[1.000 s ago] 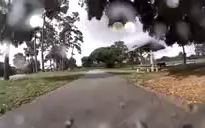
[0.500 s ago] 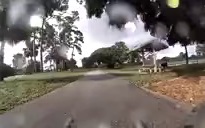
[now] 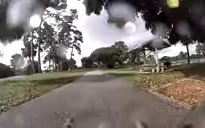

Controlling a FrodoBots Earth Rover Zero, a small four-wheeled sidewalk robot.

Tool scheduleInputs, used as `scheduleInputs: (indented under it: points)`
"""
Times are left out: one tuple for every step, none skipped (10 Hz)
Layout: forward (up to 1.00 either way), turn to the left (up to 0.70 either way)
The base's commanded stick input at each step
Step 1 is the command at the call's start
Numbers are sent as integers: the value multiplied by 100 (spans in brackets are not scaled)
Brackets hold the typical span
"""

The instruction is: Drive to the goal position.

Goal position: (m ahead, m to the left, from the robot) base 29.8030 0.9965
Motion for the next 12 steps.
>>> scheduleInputs:
  points:
    - [100,0]
    - [100,0]
    - [100,0]
    - [100,0]
    - [100,0]
    - [100,0]
    - [100,0]
    - [100,0]
    - [100,0]
    - [100,0]
    - [100,0]
    - [100,0]
